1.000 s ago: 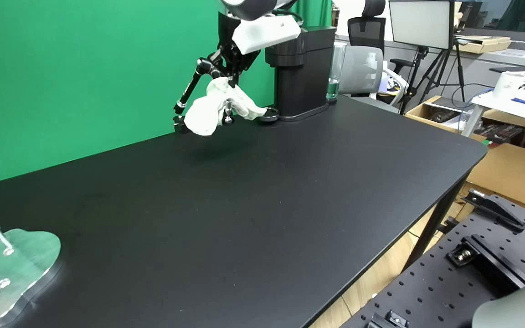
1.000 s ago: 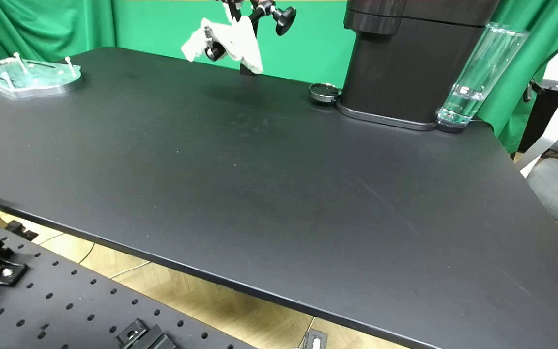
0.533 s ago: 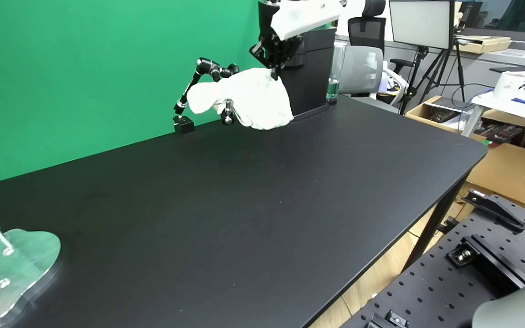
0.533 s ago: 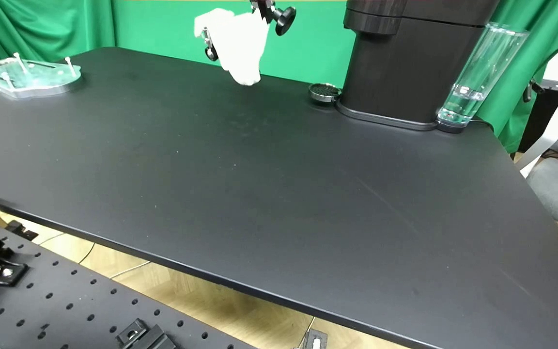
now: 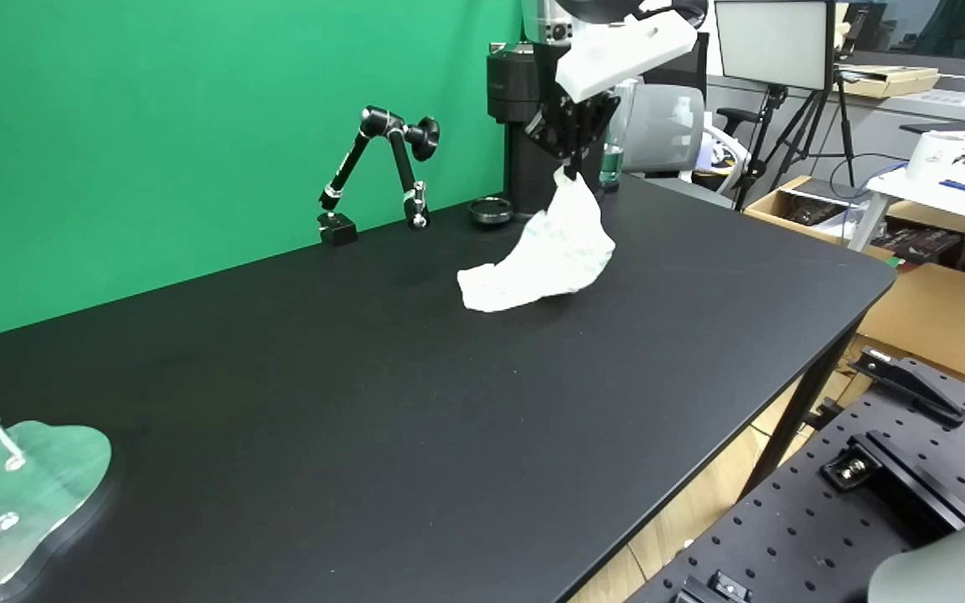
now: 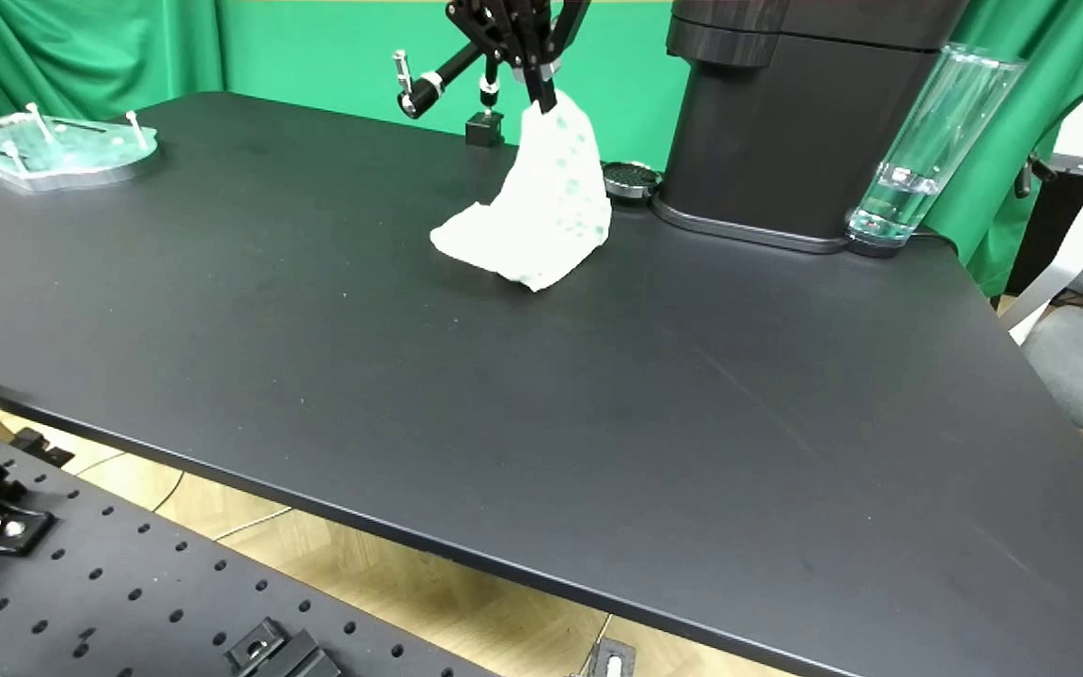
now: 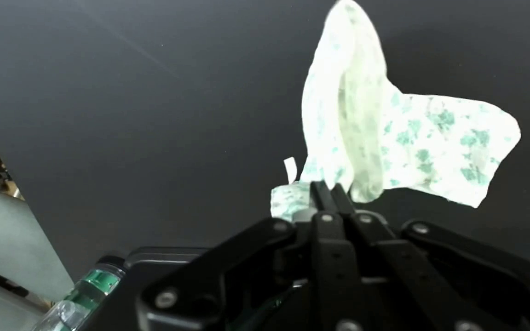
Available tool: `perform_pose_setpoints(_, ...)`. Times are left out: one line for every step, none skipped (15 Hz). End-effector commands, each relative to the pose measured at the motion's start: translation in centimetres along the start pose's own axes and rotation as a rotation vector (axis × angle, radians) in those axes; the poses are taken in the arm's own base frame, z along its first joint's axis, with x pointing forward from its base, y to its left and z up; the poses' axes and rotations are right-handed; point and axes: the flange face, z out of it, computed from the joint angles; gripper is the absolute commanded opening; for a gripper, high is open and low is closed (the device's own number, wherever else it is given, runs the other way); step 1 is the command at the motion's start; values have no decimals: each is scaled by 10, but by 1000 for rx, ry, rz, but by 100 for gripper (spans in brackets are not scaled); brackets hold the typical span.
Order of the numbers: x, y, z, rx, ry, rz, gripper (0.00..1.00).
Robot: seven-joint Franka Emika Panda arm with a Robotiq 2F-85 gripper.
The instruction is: Place the cloth on the table
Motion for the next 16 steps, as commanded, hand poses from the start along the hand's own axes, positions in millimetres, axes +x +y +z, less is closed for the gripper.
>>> perform_pose_setpoints(-7,-5,3,9,-6,15,0)
perform_pose_setpoints(-5,-9,4,12,-1,7,0)
perform_pose_setpoints(-3,-12,4,18,0,1,0)
perform_pose_setpoints(-2,-16,4,22,1,-6,0)
perform_pose_setpoints(-2,-21,3,33,-5,-13,26)
perform_pose_setpoints(-2,-24,3,39,-4,-16,27)
perform_pose_setpoints(-3,-29,2,48,-8,-20,32)
perform_pose_setpoints(-4,-33,1,54,-9,-26,40)
perform_pose_setpoints(-5,-36,0,57,-11,-34,46)
perform_pose_setpoints(-6,-40,-2,66,-16,-43,52)
perform_pose_setpoints(-7,-43,-3,72,-18,-52,60)
perform_pose_setpoints(-9,-46,-5,83,-21,-65,66)
perform_pose_setpoints(-10,-49,-7,88,-22,-74,72)
perform_pose_setpoints(-12,-51,-8,92,-33,-86,80)
perform_pose_setpoints(-13,-52,-9,92,-36,-104,86)
perform_pose_setpoints(-14,-53,-9,93,-46,-118,92)
